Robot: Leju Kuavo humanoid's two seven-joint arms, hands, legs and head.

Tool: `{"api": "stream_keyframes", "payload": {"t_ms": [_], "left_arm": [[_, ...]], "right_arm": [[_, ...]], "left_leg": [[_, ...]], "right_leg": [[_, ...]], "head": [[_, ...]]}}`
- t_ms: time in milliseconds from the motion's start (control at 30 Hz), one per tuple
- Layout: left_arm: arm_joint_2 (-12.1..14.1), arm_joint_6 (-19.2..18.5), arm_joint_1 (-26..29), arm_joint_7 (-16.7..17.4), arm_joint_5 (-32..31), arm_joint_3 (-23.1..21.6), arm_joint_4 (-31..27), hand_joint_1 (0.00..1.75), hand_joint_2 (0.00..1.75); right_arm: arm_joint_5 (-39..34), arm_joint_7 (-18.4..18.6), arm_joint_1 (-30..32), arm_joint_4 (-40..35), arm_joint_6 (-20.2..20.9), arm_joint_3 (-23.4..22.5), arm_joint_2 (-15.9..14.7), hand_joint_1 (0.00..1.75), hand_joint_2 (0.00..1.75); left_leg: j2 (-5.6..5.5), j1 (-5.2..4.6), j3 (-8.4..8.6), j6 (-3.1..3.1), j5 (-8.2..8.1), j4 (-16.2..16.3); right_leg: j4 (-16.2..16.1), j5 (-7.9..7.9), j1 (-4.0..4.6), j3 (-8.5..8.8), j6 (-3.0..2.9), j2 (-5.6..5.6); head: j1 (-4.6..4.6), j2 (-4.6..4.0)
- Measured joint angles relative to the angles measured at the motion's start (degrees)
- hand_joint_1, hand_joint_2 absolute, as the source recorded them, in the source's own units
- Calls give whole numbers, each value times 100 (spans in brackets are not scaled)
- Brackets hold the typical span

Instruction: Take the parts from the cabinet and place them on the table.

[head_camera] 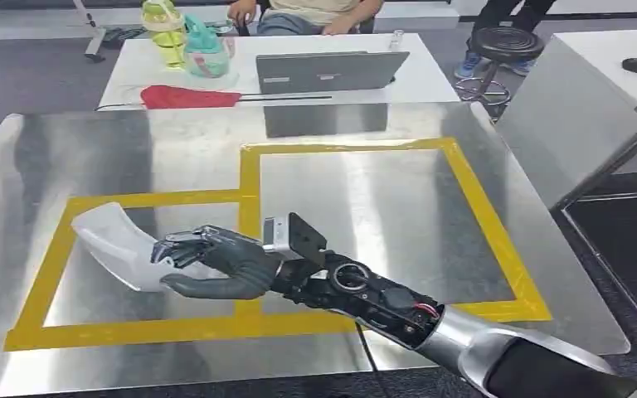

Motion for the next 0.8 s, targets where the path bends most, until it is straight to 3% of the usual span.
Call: {"api": "stream_keyframes", "payload": {"t_ms": [33, 67, 100, 167, 200, 233, 333, 367, 400, 433, 500, 533, 567, 600, 667, 700, 733, 800], "left_arm": [[-2, 0, 3, 2, -2, 0, 0, 0, 175], [-2, 2, 3, 4, -2, 0, 0, 0, 175], [-2, 2, 1, 4, -4, 0, 0, 0, 175], [-13, 0, -10, 4, -9, 0, -2, 0, 175], [-33, 0, -13, 4, -9, 0, 0, 0, 175], [-28, 0, -27, 4, -11, 0, 0, 0, 175], [-28, 0, -12, 4, -11, 0, 0, 0, 175], [-4, 0, -15, 4, -11, 0, 0, 0, 175], [-11, 0, -12, 7, -15, 0, -2, 0, 175], [-18, 0, -26, 6, -18, 0, 0, 0, 175], [-17, 0, -33, 7, -20, 0, 0, 0, 175], [-17, 0, -29, 7, -20, 0, 0, 0, 175], [-20, 0, -24, 9, -20, 0, 0, 0, 175], [-15, 0, -19, 11, -20, 0, 0, 0, 175], [7, 0, -26, 13, -20, 0, 0, 0, 175], [7, 2, -32, 13, -20, 0, 0, 0, 175], [0, 0, -47, 15, -20, 0, 0, 0, 175], [-2, 0, -40, 15, -17, 0, 0, 0, 175]], "right_arm": [[0, 2, 0, 20, 0, 7, 0, 175, 175], [0, 7, 0, 33, 7, 13, 0, 175, 175], [0, 9, -1, 39, 22, 17, 0, 175, 175], [2, 9, -8, 39, 44, 22, 0, 175, 175], [2, 9, -13, 39, 50, 24, 0, 175, 175], [4, 9, -26, 39, 63, 26, 6, 175, 175], [18, 15, -31, 39, 94, 28, 11, 175, 175], [24, 15, -35, 39, 96, 31, 35, 175, 175], [31, 22, -43, 46, 103, 37, 42, 175, 175], [33, 22, -67, 48, 118, 39, 57, 175, 175], [66, 31, -67, 66, 140, 50, 59, 175, 175], [68, 35, -59, 76, 151, 57, 61, 175, 175], [68, 35, -54, 85, 157, 63, 61, 175, 175], [68, 35, -54, 90, 171, 70, 61, 175, 175], [68, 37, -57, 92, 195, 74, 63, 175, 175], [68, 39, -60, 92, 199, 76, 72, 175, 175], [68, 39, -61, 92, 201, 76, 74, 175, 175], [70, 42, -62, 92, 203, 87, 77, 175, 175]], "left_leg": [[-13, -13, 2, 4, -2, 3], [-30, -20, 8, 5, -3, 5], [-53, -25, 16, 5, -4, 8], [-104, -38, 51, -3, -11, 7], [-112, -39, 46, -11, -14, 2], [-132, -59, 14, -28, -9, 27], [-136, -22, 14, -122, 20, -23], [-148, -59, 24, -156, 7, -13], [-102, -36, -23, -181, -103, 127], [-67, -29, -200, -204, -336, 490], [-34, -2, -666, -254, -775, 1483], [-24, 5, -835, -278, -855, 1814], [-13, 17, -863, -292, -795, 1848], [-2, 29, -759, -300, -618, 1617], [37, 62, -226, -304, -79, 527], [110, 71, -15, -302, 16, 78], [95, 27, -2, -277, -13, 21], [57, 32, -29, -199, -19, 39]], "right_leg": [[251, -34, 2, -129, -6, 2], [182, 73, 3, -111, -23, 4], [-137, 289, 7, 28, -49, 9], [-1256, 863, 27, 557, -142, 47], [-1608, 891, 51, 709, -189, 115], [-1709, 895, 57, 741, -181, 102], [-1698, 910, 92, 719, -209, 97], [-1793, 960, 32, 759, -244, 76], [-1825, 986, 15, 786, -265, 64], [-1832, 991, 4, 776, -290, 49], [-1829, 993, 8, 771, -295, 10], [-1826, 993, 8, 767, -295, -2], [-1825, 992, 8, 769, -293, -11], [-1824, 988, 5, 774, -288, -15], [-1793, 961, -7, 785, -248, -24], [-1765, 935, 6, 778, -210, -31], [-1722, 908, 47, 746, -176, -26], [-1730, 902, 54, 746, -144, -37]], "head": [[11, 0], [13, 0], [22, 0], [57, 0], [57, 0], [20, 0], [20, 0], [20, 0], [17, 0], [-72, 0], [-136, 0], [-144, 0], [-157, 0], [-162, 0], [-168, 0], [-177, 0], [-206, 0], [-122, 0]]}}
